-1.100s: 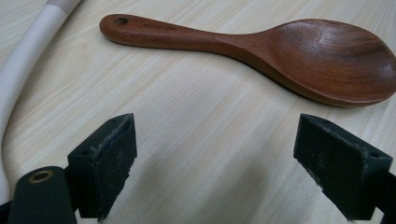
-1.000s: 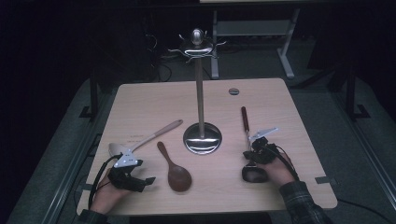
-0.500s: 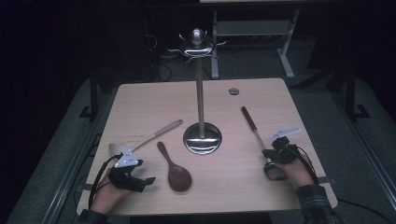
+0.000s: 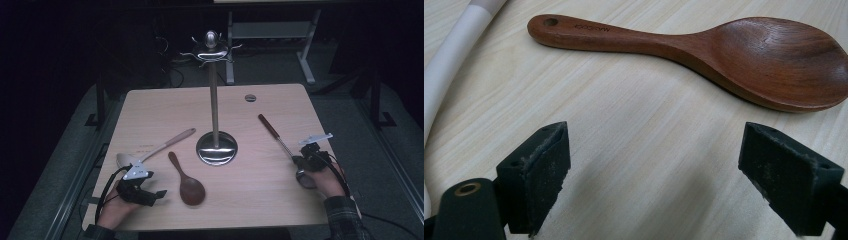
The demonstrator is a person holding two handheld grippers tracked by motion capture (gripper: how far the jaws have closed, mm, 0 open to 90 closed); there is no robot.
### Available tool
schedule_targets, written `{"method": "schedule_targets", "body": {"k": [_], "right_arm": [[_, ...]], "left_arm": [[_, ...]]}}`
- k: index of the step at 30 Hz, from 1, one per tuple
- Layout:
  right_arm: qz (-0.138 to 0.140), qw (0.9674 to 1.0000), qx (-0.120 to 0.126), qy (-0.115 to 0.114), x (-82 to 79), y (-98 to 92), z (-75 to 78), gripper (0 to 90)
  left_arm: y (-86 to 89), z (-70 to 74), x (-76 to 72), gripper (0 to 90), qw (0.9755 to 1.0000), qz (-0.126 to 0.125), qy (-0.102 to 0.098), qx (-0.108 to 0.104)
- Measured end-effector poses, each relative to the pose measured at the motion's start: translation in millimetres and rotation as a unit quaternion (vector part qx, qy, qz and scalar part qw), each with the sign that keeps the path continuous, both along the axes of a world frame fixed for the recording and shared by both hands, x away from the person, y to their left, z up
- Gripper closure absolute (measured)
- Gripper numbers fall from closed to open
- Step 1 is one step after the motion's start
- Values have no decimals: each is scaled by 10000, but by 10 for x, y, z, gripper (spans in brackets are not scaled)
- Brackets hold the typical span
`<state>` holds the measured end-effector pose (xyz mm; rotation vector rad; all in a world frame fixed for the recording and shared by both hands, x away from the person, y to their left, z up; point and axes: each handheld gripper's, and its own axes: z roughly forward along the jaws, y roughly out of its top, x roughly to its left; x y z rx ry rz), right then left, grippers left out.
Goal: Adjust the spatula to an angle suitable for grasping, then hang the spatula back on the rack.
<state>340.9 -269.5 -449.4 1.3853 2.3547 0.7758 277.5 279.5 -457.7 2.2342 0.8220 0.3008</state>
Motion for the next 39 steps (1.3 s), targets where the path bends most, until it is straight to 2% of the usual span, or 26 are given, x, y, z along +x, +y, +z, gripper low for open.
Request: {"method": "schedule_targets", "body": {"k": [3,7,9,13,15,18,19,20,21,22,24,27,30,33,34,35,37,38,39], "right_arm": [[-54,10000,36,4,13,-47,-4,900],[-43,9994,338,13,20,-79,23,898],[-15,9992,395,-8,37,-70,54,864],[-29,9988,472,96,78,-49,100,807],[-15,9990,447,59,146,-25,160,734],[-28,9990,426,101,207,-14,188,691],[-34,9988,463,136,240,-10,192,672],[-95,9985,454,276,300,8,215,660],[-78,9986,431,280,340,14,218,652],[-139,9983,400,398,439,43,222,640],[-151,9983,357,425,476,58,224,638],[-154,9973,266,673,661,145,242,632],[-134,9972,187,714,731,183,247,631],[-100,9958,50,905,890,268,256,618],[-100,9958,50,905,890,268,256,618],[-110,9949,86,1000,962,299,254,614],[-112,9947,38,1023,989,316,253,612],[-89,9952,-75,970,1028,335,252,612],[-116,9948,-35,1011,1087,366,251,609]], "left_arm": [[-3,0,-4,128,10000,9,18,-9],[1,0,0,128,10000,7,7,-1],[3,0,3,129,10000,1,5,5],[0,-2,3,129,10000,-2,10,5],[-7,-7,8,129,10000,-16,26,2],[-20,-13,14,129,10000,9,53,-31],[-23,-12,22,129,10000,-27,61,-20],[-27,-15,23,129,10000,-23,63,-32],[-32,-16,26,129,10000,-26,67,-26],[-36,-16,25,129,10000,-30,63,-12],[-41,-19,19,129,9999,-14,95,-39],[-35,-21,27,129,10000,-31,64,-12],[-34,-23,27,129,10000,-35,65,-11],[-38,-27,25,128,9999,-45,96,-9],[-39,-29,25,128,9999,-46,110,-12],[-40,-27,30,128,9999,-61,95,-1],[-40,-24,31,128,9999,-70,104,23],[-45,-27,26,128,9999,-53,138,-5],[-48,-29,26,126,9999,-49,137,-17]]}}
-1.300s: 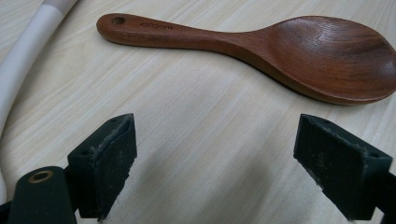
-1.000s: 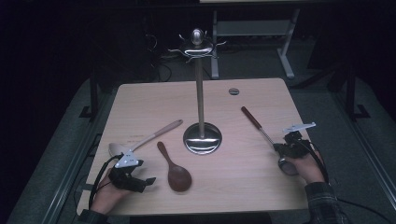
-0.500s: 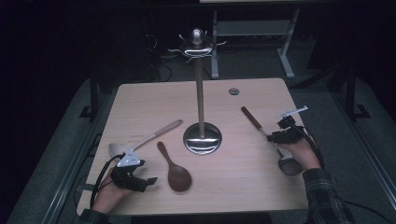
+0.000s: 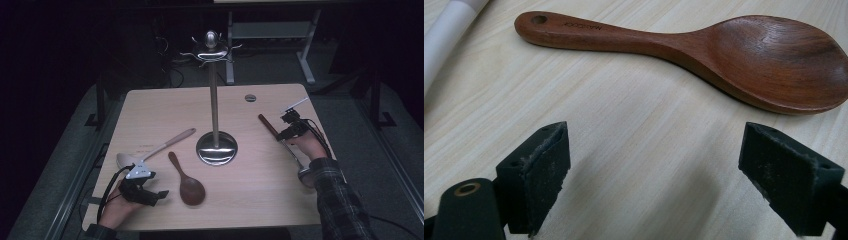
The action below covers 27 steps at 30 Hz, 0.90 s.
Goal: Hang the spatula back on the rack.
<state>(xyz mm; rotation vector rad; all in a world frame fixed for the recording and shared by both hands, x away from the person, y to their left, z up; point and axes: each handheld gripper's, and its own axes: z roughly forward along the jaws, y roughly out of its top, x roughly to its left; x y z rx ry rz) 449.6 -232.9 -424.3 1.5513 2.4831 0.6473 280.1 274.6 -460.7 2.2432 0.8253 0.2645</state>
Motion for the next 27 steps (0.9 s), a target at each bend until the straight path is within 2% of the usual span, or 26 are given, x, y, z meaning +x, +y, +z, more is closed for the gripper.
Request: {"method": "schedule_targets", "body": {"k": [2,5,9,10,13,22,27], "right_arm": [[54,9999,-125,6,52,21,-16,609],[5,9998,-186,25,134,46,-35,609],[-52,9999,-86,87,188,60,-69,610],[-10,9997,-199,107,223,80,-102,611],[-7,9997,-194,142,269,108,-138,614],[-30,9992,-273,277,333,163,-192,662],[-63,9990,-301,312,339,157,-210,692]], "left_arm": [[1,2,1,126,10000,-9,-14,9],[2,4,0,125,10000,-8,-28,4],[-5,3,-1,125,10000,-8,-23,-9],[-11,1,-2,125,10000,-18,-23,-22],[-18,-3,-5,124,10000,-11,6,-55],[-18,1,-8,126,10000,-26,26,-73],[-15,4,-7,126,10000,-69,14,-11]]}}
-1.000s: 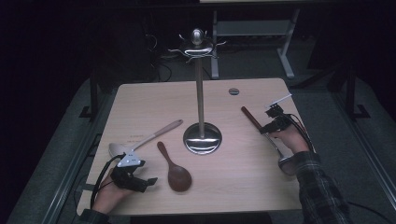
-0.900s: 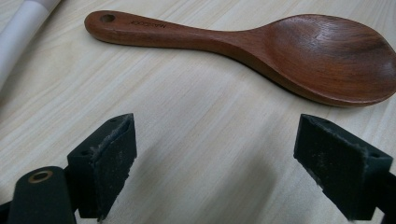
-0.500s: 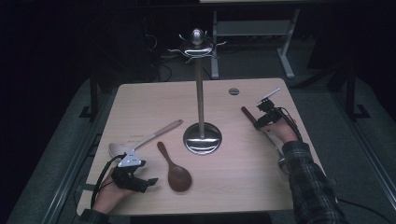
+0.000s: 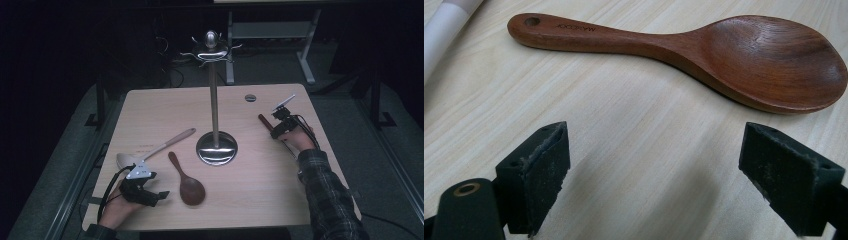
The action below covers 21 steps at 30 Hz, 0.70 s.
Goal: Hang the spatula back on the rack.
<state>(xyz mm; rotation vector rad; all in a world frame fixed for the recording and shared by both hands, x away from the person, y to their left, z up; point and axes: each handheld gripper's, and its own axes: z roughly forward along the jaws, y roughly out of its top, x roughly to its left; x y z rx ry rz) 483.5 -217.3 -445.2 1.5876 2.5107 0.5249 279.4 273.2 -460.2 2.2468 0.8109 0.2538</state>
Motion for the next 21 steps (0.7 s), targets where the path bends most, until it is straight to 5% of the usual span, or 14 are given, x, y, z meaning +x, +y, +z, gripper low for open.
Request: {"method": "schedule_targets", "body": {"k": [13,21], "right_arm": [[-103,9997,210,-91,-27,-29,19,733],[-51,9966,617,-544,-132,-60,216,733]], "left_arm": [[-4,-5,2,127,10000,-31,-7,2],[-1,-4,3,127,10000,-37,-2,19]]}}
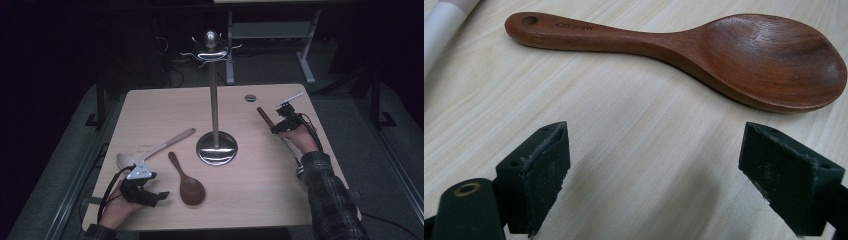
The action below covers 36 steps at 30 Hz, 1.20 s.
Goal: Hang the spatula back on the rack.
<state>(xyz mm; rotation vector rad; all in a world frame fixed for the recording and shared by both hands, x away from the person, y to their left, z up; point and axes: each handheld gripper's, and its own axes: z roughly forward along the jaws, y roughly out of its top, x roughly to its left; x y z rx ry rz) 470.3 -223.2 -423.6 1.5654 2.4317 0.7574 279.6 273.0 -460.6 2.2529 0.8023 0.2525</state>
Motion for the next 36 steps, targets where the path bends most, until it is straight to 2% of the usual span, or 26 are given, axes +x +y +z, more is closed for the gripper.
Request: {"method": "schedule_targets", "body": {"k": [2,3,5,6,8,9,17,18,19,20,21,22,24,26,28,30,36], "right_arm": [[18,10000,33,-52,-13,-2,19,734],[22,9997,133,-199,-49,-3,77,734],[28,9996,150,-247,-60,-4,96,734],[57,9989,231,-406,-96,1,153,734],[80,9986,260,-455,-109,2,174,734],[141,9973,379,-621,-154,6,232,734],[237,9934,560,-970,-292,77,389,734],[310,9916,595,-1104,-330,107,428,735],[310,9916,595,-1104,-330,107,428,735],[354,9893,671,-1250,-369,135,472,735],[354,9893,671,-1250,-369,135,472,735],[389,9868,754,-1376,-410,161,522,735],[367,9861,807,-1405,-429,174,541,735],[452,9811,914,-1643,-502,211,624,735],[467,9803,936,-1677,-520,218,640,735],[573,9764,969,-1842,-547,226,675,735],[639,9684,1179,-2102,-660,246,770,735]], "left_arm": [[-2,-2,-1,127,10000,7,1,-11],[-4,-3,-1,127,10000,9,-1,-19],[-3,-2,-2,127,10000,6,-2,-17],[-3,-2,-3,127,10000,6,-1,-20],[0,0,-1,127,10000,-3,-1,-1],[1,-1,0,127,10000,-3,-6,-4],[-2,-1,-6,127,10000,14,-13,-23],[-2,-2,-5,127,10000,5,-15,-10],[-2,-2,-5,127,10000,5,-15,-10],[-5,-1,-7,127,10000,7,-3,-2],[-7,-2,-9,127,10000,9,1,-12],[-9,-3,-9,127,10000,9,-3,-15],[-7,-3,-8,127,10000,11,-1,-15],[-3,-2,-6,127,10000,4,-9,-9],[-4,-1,-7,127,10000,9,-10,-18],[-6,-1,-10,127,10000,12,-17,-24],[3,5,-15,127,10000,2,-52,-1]]}}
